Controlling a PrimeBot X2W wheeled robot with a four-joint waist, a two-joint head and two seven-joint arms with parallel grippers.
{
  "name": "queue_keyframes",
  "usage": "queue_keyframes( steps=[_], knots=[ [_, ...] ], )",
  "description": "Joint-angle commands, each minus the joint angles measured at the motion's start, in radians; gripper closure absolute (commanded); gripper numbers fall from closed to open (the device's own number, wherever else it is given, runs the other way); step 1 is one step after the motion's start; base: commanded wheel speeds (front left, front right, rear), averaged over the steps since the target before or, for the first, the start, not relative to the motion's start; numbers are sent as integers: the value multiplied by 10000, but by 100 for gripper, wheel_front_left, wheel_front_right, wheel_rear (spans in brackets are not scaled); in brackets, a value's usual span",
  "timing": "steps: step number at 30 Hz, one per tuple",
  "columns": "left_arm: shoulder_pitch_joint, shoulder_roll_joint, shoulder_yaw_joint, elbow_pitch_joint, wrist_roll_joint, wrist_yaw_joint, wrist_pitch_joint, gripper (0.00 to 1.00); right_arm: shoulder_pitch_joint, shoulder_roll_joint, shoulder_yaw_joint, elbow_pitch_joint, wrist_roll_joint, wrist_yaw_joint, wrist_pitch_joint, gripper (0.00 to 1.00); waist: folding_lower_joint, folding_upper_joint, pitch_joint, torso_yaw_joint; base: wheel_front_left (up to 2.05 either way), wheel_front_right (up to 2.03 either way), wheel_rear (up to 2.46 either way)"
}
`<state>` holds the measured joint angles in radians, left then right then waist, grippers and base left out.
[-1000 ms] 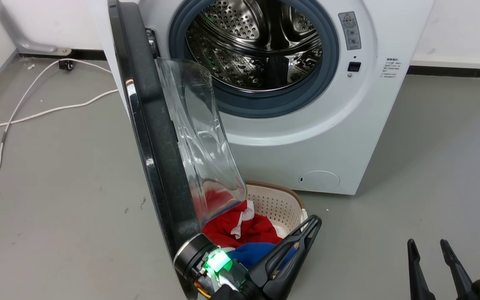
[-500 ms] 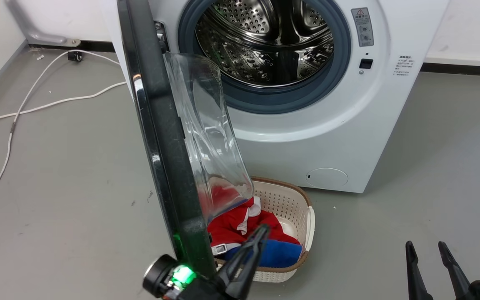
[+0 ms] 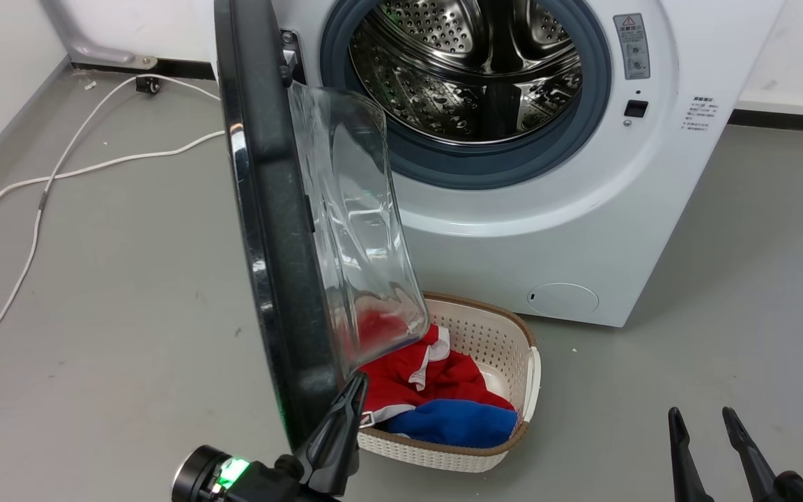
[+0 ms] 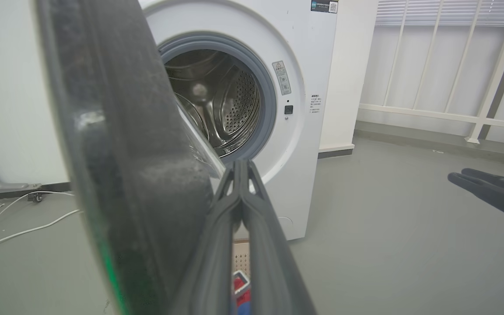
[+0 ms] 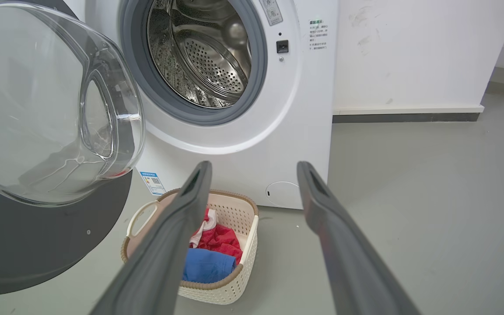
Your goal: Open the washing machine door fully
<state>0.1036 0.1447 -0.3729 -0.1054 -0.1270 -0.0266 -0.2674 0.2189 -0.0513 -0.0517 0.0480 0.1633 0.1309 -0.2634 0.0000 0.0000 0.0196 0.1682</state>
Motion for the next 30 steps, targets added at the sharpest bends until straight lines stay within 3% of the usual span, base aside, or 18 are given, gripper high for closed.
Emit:
queue_keyframes(
  steps=[1, 14, 30],
  knots=[
    [125, 123, 384, 216, -63, 161, 58, 100, 35, 21, 30, 8, 21, -2, -18, 0, 0, 0, 9, 48, 0, 0, 0],
    [713, 163, 2057, 155, -261, 672, 41, 100, 127, 19, 127, -30, 56, -2, -20, 0, 0, 0, 80, 418, 0, 0, 0],
    [502, 545, 4237, 902, -629, 601, 39, 100, -75, 20, 62, -156, -127, -2, -18, 0, 0, 0, 363, 714, 0, 0, 0]
  ],
)
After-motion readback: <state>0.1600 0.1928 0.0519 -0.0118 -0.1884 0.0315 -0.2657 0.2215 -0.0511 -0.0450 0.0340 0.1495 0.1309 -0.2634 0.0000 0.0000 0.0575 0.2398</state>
